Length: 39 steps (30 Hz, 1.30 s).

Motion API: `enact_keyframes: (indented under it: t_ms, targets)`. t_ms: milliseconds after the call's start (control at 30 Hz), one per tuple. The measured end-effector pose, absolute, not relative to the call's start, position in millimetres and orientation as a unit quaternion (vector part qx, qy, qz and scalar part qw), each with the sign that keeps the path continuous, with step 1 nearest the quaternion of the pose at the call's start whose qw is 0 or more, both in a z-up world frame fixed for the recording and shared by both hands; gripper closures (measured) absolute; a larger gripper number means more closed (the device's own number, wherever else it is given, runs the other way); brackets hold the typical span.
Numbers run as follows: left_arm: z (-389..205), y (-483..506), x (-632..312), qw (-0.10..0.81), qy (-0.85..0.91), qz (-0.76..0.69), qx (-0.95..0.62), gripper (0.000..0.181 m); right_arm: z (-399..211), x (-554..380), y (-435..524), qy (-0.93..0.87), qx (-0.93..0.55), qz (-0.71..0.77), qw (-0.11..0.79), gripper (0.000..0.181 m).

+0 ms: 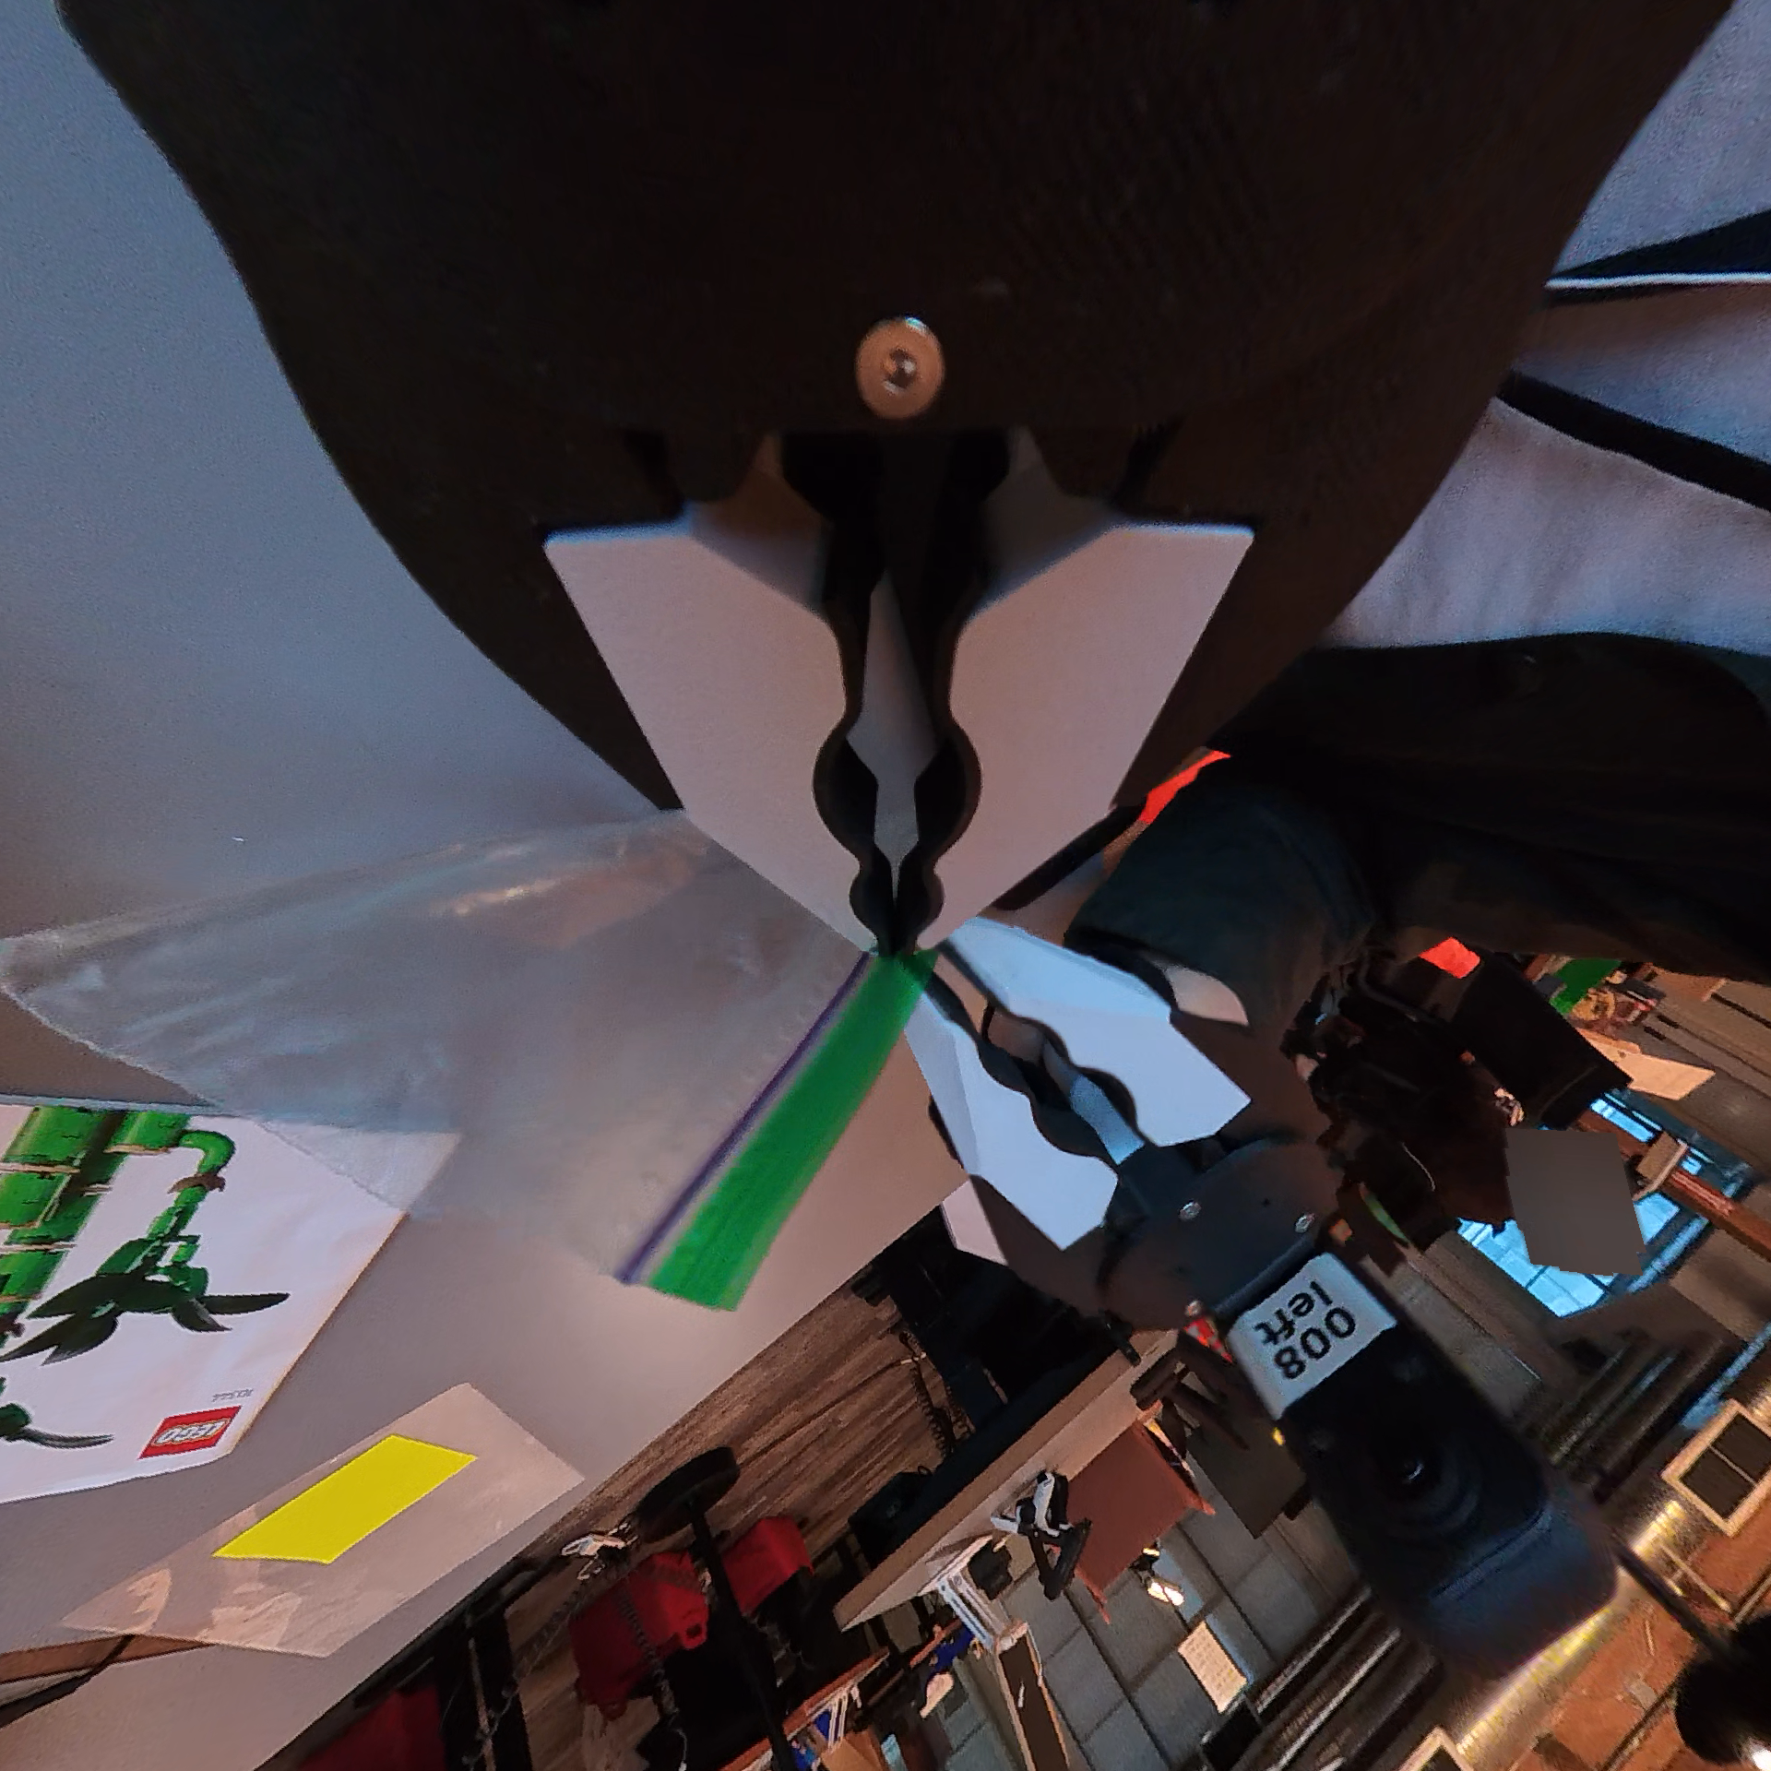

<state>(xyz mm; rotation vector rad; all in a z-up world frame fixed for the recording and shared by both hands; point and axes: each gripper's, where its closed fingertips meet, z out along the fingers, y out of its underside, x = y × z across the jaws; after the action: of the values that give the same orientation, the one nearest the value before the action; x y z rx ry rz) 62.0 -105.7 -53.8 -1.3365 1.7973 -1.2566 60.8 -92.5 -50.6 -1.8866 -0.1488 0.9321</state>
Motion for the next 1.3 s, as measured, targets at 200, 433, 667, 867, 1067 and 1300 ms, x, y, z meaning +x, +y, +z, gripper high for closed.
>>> enact_keyframes:
  t_ms: [200,433,667,867,1067,1300]
  targets:
    - [-56,-105,60,0.256,0.661,-0.493,-0.505,0.181,-49,56,-94,-0.072,-0.772,0.395,0.492,0.181]
    - [-71,-85,66,0.273,0.653,-0.435,-0.557,0.181,-70,68,-85,-0.033,-0.809,0.354,0.468,0.181]
    - [-79,-72,72,0.300,0.631,-0.402,-0.592,0.181,-81,74,-75,0.000,-0.822,0.329,0.464,0.181]
    - [-84,-74,74,0.299,0.632,-0.400,-0.593,0.181,-86,79,-74,-0.002,-0.825,0.306,0.474,0.181]
    - [-78,-88,75,0.293,0.636,-0.422,-0.575,0.181,-78,79,-73,0.043,-0.790,0.380,0.478,0.171]
    - [-68,-94,72,0.280,0.626,-0.465,-0.560,0.181,-67,72,-79,0.013,-0.777,0.401,0.485,0.181]
